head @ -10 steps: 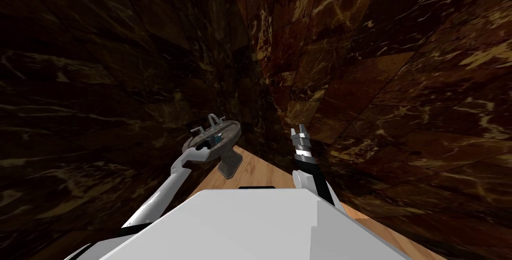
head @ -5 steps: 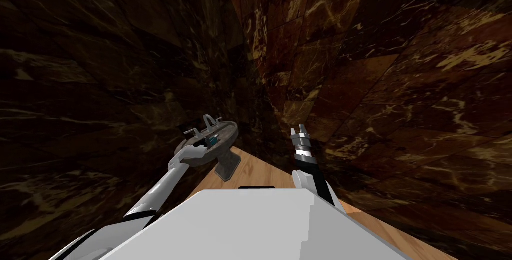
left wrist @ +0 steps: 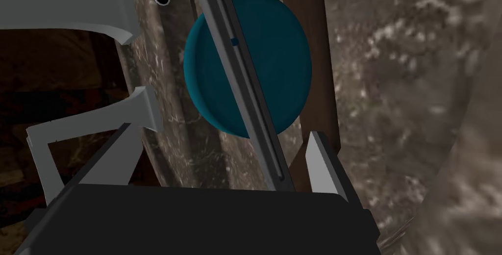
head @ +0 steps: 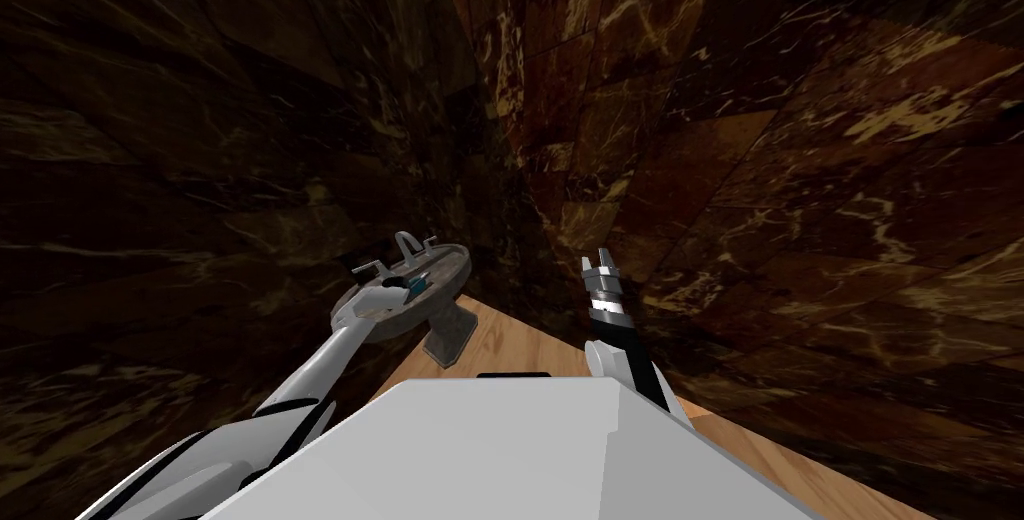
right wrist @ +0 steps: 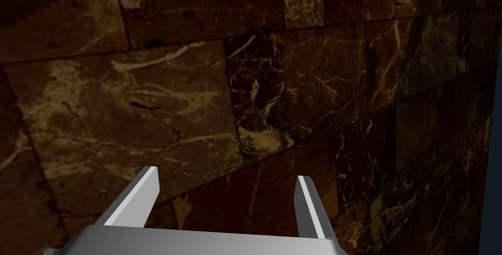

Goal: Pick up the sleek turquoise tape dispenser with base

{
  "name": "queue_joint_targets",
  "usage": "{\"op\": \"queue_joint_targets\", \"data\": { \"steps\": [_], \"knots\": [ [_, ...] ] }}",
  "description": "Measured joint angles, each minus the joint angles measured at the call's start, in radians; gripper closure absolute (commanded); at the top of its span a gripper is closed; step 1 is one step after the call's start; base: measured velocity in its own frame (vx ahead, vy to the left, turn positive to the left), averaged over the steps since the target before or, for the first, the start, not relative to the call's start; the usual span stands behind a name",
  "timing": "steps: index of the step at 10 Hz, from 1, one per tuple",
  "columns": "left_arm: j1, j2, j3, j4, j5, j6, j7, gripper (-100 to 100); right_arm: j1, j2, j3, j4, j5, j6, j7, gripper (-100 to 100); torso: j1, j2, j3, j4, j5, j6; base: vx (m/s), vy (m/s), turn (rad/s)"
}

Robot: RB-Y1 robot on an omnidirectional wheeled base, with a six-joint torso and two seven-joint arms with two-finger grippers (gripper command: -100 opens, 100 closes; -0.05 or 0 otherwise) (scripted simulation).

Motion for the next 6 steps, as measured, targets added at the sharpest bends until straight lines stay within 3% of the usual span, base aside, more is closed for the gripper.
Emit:
{"op": "queue_joint_targets", "data": {
  "steps": [6],
  "knots": [
    [-0.077, 0.040, 0.072, 0.128, 0.007, 0.147, 0.091, -100, 0.000, 0.000, 0.000, 0.000, 0.000, 0.000, 0.000, 0, 0.000, -0.001, -0.001, 0.000, 0.000, 0.000, 0.026, -0.038, -0.066]
  ]
}}
